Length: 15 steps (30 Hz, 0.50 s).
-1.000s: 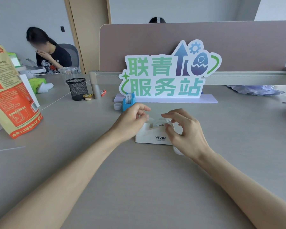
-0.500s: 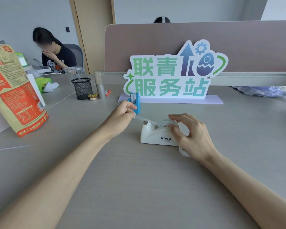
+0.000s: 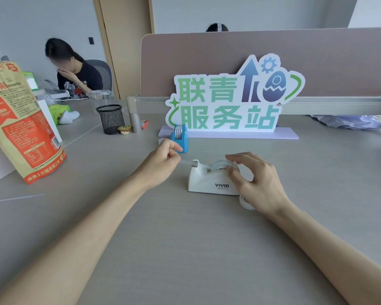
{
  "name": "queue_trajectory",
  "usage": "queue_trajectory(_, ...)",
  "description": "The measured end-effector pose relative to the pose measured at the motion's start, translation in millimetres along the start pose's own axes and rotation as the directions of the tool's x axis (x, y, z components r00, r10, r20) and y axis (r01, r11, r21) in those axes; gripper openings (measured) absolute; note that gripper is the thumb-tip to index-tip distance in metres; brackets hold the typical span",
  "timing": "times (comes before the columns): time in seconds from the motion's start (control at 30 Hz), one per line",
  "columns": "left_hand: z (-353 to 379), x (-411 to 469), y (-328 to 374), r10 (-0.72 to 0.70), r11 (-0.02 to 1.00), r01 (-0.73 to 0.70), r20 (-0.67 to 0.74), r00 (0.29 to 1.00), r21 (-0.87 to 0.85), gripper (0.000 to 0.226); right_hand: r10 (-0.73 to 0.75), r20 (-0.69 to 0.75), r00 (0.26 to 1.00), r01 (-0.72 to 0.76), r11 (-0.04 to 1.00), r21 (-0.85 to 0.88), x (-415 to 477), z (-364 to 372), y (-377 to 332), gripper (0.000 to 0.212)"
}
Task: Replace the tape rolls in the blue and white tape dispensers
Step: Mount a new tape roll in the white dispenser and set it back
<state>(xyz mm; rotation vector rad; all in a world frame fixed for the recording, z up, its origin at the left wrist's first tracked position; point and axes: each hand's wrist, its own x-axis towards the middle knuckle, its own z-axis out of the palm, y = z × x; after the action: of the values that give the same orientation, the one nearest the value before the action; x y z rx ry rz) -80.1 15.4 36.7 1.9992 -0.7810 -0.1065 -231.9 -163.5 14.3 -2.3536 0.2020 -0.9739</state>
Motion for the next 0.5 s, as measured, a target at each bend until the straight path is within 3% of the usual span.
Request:
queue_trajectory(0.27,16,-7,-7,-0.057,0.998,0.054,0.117,0.992,0.023,0.015,0.001,0.000,1.000,-0.001,1.000,0.010,0,-1,-1,0.021)
queue_trajectory(0.5,27,-5,-12,-0.047,0.999,0.047,0.098,0.994,0.001,0.011,0.015,0.015,1.000,-0.015,1.000,0.023,0,0,0,0.022)
